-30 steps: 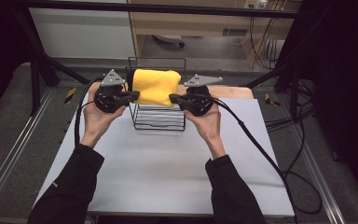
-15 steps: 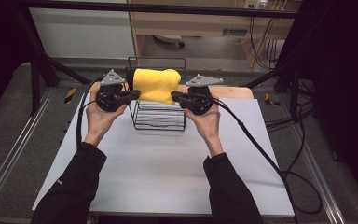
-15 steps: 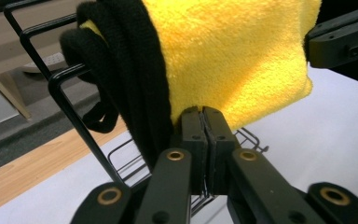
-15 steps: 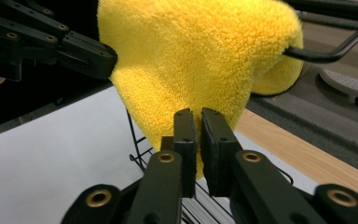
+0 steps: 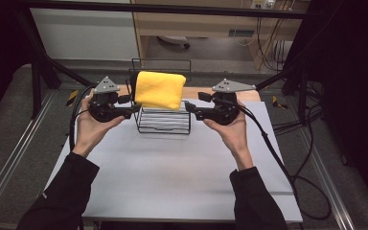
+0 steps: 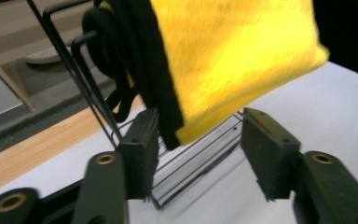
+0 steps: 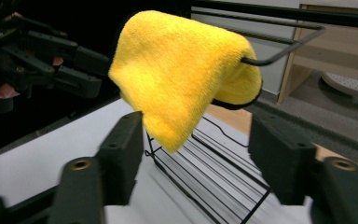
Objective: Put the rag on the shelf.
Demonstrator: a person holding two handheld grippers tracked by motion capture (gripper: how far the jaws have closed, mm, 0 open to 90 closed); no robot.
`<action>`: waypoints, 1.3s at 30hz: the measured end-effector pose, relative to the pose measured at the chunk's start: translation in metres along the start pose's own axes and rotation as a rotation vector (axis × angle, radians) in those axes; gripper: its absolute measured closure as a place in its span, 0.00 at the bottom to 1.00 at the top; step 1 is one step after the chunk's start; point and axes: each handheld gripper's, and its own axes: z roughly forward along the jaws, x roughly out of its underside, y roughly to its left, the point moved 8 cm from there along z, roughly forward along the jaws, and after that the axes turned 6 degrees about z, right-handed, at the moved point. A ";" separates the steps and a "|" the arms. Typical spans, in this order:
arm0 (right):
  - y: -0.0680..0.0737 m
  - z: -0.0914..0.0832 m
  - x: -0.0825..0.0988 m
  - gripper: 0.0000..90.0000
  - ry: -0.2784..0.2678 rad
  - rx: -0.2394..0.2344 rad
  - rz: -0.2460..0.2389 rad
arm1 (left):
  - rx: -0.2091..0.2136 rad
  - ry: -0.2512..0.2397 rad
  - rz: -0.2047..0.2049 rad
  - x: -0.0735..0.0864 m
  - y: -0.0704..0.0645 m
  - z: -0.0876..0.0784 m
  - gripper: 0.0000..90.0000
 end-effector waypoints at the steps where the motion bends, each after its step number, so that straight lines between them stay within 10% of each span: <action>1: -0.001 -0.004 0.001 0.35 -0.002 -0.001 0.008 | 0.003 0.000 0.000 0.003 -0.001 -0.001 0.47; 16: -0.032 -0.037 0.045 0.05 0.052 0.072 0.023 | 0.060 0.018 -0.045 0.061 -0.013 -0.006 0.12; 39: -0.062 -0.052 0.167 0.01 0.208 0.060 0.098 | 0.069 0.084 -0.072 0.160 -0.033 -0.005 0.08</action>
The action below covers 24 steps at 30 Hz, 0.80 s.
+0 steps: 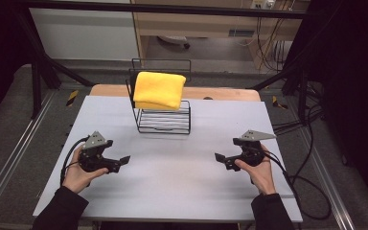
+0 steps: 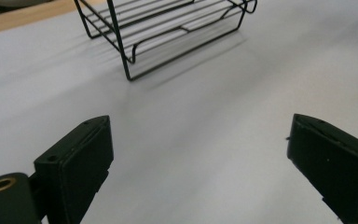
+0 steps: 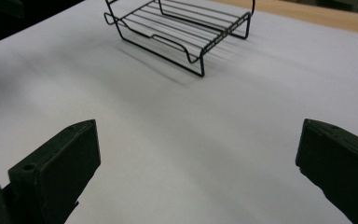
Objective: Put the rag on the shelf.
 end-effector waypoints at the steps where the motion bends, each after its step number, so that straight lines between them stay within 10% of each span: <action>1: -0.001 -0.001 0.004 0.01 0.004 0.000 0.005 | -0.001 0.002 -0.002 0.004 0.000 0.000 0.08; 24: -0.037 -0.027 0.076 0.01 0.063 0.035 0.060 | 0.028 0.039 -0.012 0.057 -0.002 -0.002 0.08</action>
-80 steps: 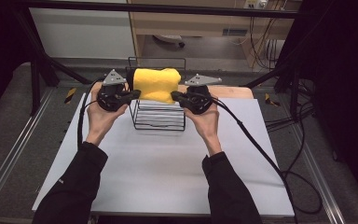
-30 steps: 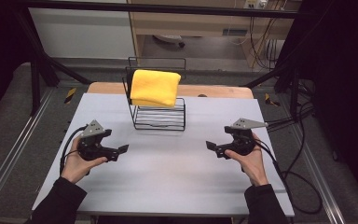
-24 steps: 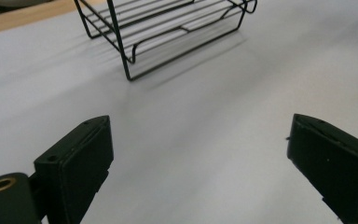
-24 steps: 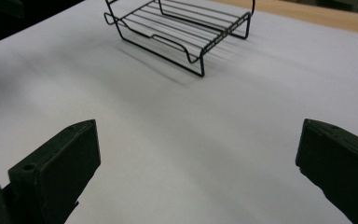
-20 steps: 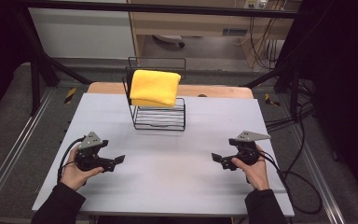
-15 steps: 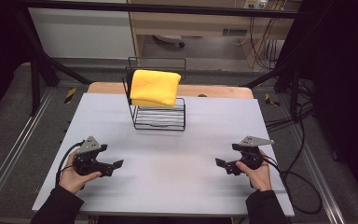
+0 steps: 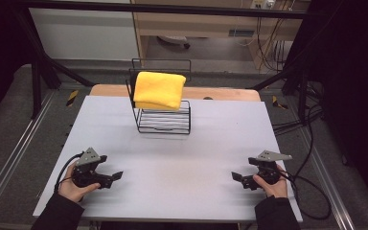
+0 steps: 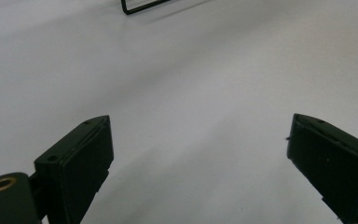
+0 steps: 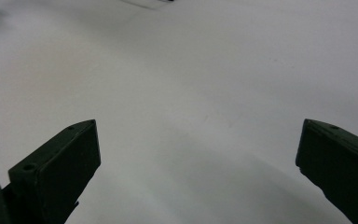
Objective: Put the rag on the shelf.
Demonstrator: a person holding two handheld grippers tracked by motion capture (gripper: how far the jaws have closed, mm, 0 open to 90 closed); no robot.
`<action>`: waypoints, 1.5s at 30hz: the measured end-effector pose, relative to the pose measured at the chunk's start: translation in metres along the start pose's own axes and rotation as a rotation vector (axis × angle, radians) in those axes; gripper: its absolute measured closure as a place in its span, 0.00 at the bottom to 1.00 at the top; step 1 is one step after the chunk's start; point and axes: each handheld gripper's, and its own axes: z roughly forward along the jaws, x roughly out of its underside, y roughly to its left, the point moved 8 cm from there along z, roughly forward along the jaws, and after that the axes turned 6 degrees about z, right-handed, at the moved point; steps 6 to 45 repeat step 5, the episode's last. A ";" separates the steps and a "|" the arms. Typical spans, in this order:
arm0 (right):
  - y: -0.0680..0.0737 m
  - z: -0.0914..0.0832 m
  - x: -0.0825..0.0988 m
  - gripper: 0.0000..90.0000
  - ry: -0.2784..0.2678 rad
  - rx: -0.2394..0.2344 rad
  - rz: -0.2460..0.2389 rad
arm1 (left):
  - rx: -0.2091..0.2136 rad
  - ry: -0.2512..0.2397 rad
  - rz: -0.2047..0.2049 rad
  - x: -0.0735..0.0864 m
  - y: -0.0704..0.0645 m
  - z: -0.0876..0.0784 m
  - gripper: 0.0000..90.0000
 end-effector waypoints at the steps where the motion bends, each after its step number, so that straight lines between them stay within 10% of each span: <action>1: -0.001 -0.001 0.000 0.01 0.001 0.003 -0.002 | 0.001 -0.001 -0.002 0.001 0.000 0.000 0.08; 45: -0.001 0.000 0.002 0.01 0.008 -0.003 0.005 | 0.002 0.002 0.000 0.002 -0.002 0.001 0.08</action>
